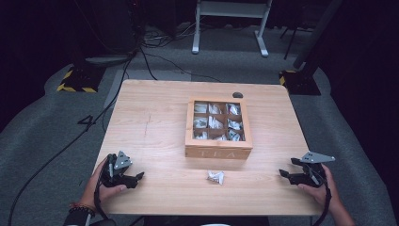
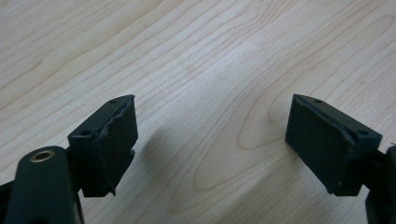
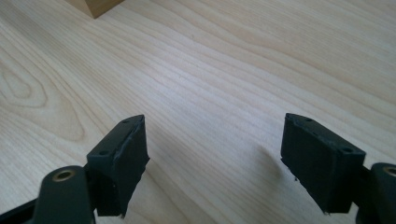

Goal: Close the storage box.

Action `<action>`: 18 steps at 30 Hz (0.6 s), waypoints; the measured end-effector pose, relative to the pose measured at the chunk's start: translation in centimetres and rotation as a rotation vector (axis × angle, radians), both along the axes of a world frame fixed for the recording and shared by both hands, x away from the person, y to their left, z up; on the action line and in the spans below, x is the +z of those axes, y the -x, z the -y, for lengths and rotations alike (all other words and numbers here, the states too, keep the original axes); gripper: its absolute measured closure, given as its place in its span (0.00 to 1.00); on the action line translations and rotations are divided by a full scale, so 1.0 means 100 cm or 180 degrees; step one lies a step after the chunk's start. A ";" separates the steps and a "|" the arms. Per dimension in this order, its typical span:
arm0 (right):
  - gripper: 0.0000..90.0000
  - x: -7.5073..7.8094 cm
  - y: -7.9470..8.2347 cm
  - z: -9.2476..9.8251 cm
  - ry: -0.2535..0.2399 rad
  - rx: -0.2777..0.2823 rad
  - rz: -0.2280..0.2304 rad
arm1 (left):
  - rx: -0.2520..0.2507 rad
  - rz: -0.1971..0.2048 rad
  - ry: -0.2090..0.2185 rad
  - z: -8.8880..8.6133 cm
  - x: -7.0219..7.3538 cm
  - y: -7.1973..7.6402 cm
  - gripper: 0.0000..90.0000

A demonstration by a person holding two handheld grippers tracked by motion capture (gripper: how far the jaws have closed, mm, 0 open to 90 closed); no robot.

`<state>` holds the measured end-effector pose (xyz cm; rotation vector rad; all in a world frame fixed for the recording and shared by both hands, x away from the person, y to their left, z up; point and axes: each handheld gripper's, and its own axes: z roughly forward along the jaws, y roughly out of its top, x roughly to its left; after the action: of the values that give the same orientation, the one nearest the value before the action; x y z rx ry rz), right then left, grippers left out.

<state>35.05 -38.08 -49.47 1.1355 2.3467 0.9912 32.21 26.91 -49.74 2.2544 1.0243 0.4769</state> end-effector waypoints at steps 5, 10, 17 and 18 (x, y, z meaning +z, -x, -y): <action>0.23 -0.006 0.003 0.010 -0.0002 -0.0131 -0.0024 | 0.0066 -0.0093 0.0226 -0.009 -0.005 -0.001 0.19; 0.23 -0.009 0.007 0.015 -0.0087 -0.0177 0.0061 | 0.0088 -0.0083 0.0296 -0.013 -0.007 0.001 0.19; 0.22 -0.009 0.008 0.014 -0.0073 -0.0188 0.0064 | 0.0092 -0.0084 0.0302 -0.013 -0.007 0.001 0.19; 0.22 -0.009 0.008 0.014 -0.0074 -0.0189 0.0064 | 0.0091 -0.0079 0.0300 -0.013 -0.007 0.001 0.19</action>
<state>34.28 -39.53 -50.37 1.1912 2.2777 1.0068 32.12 28.22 -50.43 2.1701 1.0706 0.4050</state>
